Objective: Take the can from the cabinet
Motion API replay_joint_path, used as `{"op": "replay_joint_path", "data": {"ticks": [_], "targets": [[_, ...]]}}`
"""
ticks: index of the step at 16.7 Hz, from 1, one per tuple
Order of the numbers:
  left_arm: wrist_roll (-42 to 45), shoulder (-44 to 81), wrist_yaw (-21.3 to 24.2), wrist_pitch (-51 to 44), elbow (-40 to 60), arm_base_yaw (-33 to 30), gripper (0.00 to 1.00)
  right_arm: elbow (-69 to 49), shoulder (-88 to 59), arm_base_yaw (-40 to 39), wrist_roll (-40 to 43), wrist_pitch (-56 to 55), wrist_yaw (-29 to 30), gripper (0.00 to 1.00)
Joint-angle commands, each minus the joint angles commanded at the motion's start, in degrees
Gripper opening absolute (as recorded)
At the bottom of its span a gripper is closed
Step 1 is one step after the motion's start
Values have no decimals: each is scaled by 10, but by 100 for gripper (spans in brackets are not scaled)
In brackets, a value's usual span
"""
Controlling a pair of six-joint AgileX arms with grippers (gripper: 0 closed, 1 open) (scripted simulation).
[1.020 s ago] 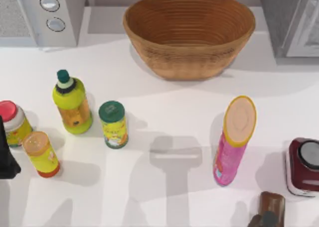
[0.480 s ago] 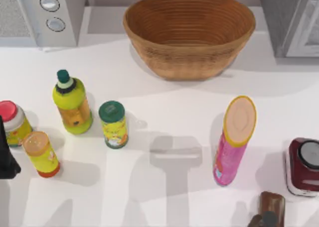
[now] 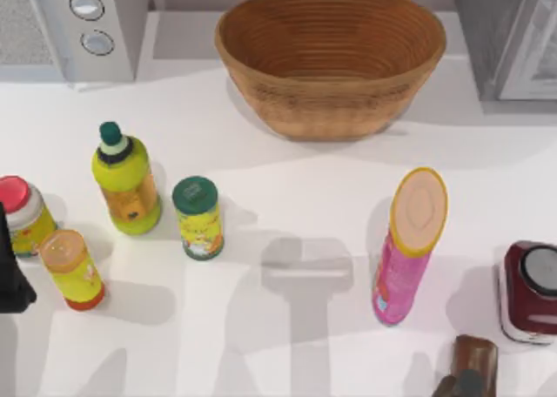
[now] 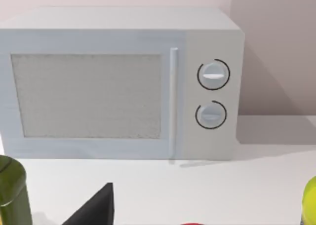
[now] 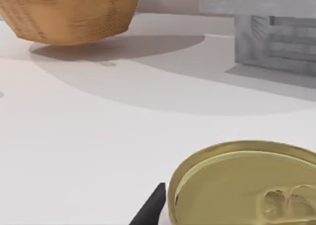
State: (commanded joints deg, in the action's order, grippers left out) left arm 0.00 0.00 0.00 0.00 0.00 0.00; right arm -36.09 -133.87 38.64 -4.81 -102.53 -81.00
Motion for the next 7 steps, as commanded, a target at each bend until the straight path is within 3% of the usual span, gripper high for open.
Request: {"op": "replay_joint_path", "data": {"ticks": [2,7], "targets": [[0,0,0,0,0,0,100,0,0,0,0,0,0,100],[0,0,0,0,0,0,100,0,0,0,0,0,0,100]]}}
